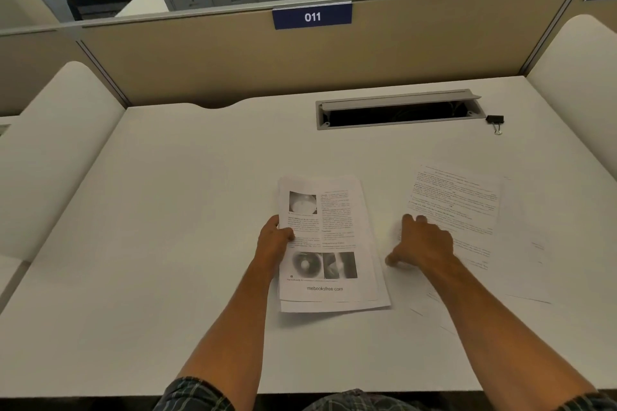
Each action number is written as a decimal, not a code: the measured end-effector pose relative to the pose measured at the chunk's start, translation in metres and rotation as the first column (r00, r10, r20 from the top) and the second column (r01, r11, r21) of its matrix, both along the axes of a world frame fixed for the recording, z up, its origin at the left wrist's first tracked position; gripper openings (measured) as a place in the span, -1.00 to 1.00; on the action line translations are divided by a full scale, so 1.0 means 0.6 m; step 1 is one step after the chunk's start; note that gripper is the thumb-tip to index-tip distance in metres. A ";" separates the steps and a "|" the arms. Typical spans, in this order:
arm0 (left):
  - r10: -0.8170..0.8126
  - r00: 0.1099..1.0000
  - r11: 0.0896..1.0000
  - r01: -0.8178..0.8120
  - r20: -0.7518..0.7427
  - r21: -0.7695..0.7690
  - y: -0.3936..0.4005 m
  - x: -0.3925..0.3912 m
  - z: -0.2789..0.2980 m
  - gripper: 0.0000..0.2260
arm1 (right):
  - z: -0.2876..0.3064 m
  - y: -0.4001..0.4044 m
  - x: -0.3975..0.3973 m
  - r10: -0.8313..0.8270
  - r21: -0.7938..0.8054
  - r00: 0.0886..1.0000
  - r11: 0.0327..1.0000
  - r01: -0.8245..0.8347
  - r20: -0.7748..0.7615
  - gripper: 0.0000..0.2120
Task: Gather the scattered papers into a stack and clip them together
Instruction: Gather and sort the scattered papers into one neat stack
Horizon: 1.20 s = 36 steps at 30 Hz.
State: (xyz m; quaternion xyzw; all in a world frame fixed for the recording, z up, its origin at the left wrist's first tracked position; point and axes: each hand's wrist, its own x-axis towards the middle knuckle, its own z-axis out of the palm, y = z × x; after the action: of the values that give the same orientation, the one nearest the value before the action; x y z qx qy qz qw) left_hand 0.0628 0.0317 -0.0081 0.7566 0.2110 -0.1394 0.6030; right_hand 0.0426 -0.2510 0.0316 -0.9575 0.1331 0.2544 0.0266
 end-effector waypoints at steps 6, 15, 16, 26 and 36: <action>0.007 1.000 1.000 -0.007 0.007 0.005 -0.005 -0.001 0.007 -0.73 | -0.009 0.000 -0.008 0.094 -0.038 0.990 0.995 -0.090 0.103 -0.41; 0.002 0.993 1.000 0.001 0.117 -0.020 -0.010 -0.011 0.016 -0.35 | -0.019 -0.013 -0.022 0.158 -0.108 0.952 0.985 -0.133 0.263 -0.68; -0.005 0.990 1.000 0.009 0.139 -0.030 -0.010 -0.013 0.016 -0.30 | -0.016 -0.013 -0.023 0.131 -0.082 0.942 0.990 -0.110 0.308 -0.72; -0.002 0.998 0.999 0.005 0.070 -0.042 -0.013 -0.005 -0.011 -0.69 | 0.012 0.140 -0.060 0.386 0.040 0.733 0.871 -0.489 0.560 -0.48; -0.011 0.996 0.992 0.022 0.090 -0.122 -0.017 -0.010 -0.009 -0.83 | -0.030 0.193 -0.088 0.573 0.183 0.708 0.709 -0.681 0.412 -0.28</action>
State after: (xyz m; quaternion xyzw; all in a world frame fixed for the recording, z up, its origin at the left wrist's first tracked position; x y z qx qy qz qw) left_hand 0.0569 0.0217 -0.0133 0.7253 0.1689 -0.1232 0.6559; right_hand -0.0103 -0.1351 0.0135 -0.9545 -0.2547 0.1046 0.1146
